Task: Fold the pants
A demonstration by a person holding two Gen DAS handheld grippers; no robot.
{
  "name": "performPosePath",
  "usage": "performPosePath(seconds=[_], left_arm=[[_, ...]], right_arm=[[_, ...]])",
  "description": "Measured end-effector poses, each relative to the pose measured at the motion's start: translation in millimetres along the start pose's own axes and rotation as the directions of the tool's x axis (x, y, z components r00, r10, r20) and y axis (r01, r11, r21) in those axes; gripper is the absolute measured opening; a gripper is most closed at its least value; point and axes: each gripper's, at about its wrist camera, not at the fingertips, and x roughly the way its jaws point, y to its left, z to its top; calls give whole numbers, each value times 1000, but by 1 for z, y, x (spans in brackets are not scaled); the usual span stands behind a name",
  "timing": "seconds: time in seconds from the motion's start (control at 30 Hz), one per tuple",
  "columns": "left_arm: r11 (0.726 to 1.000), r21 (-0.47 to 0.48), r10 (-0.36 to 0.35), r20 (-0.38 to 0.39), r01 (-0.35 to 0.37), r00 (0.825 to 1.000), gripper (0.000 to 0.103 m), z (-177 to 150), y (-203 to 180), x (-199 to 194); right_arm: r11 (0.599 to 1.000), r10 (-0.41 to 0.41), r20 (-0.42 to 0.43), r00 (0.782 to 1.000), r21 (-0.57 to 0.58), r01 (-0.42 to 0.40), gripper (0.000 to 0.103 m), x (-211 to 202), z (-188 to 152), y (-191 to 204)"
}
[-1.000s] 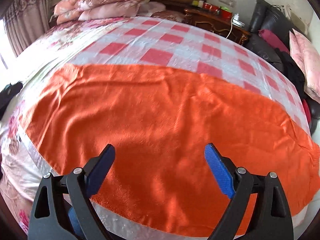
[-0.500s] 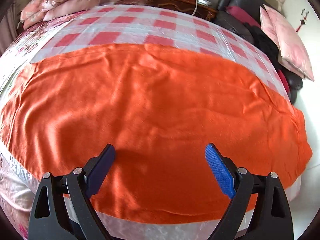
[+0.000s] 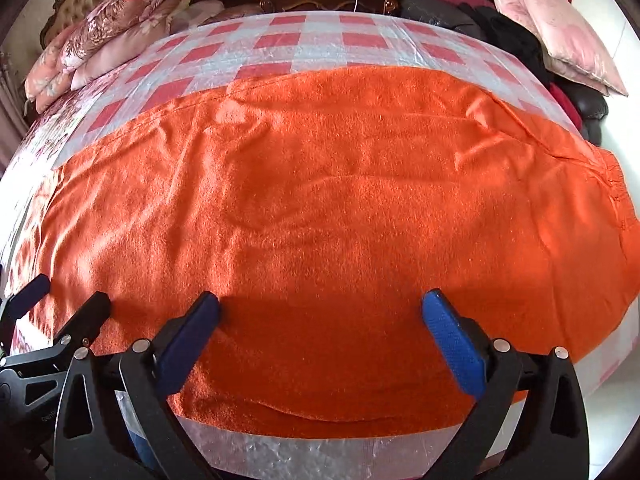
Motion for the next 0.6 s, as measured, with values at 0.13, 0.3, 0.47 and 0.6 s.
performPosePath(seconds=[0.13, 0.3, 0.47, 0.6], left_arm=[[1000, 0, 14, 9, -14, 1000, 102, 1, -1, 1], [1000, 6, 22, -4, -22, 1000, 102, 3, -1, -2], [986, 65, 148, 47, -151, 988, 102, 8, 16, -3], [979, -15, 202, 44, -201, 978, 102, 14, 63, 1]], right_arm=[[1000, 0, 4, 1000, -5, 0, 99, -1, 0, 1], [1000, 7, -5, 1000, -24, -7, 99, -1, 0, 1], [999, 14, -11, 1000, -45, -14, 99, -1, -1, 1], [999, 13, -19, 1000, -46, -14, 99, 0, 0, 1]])
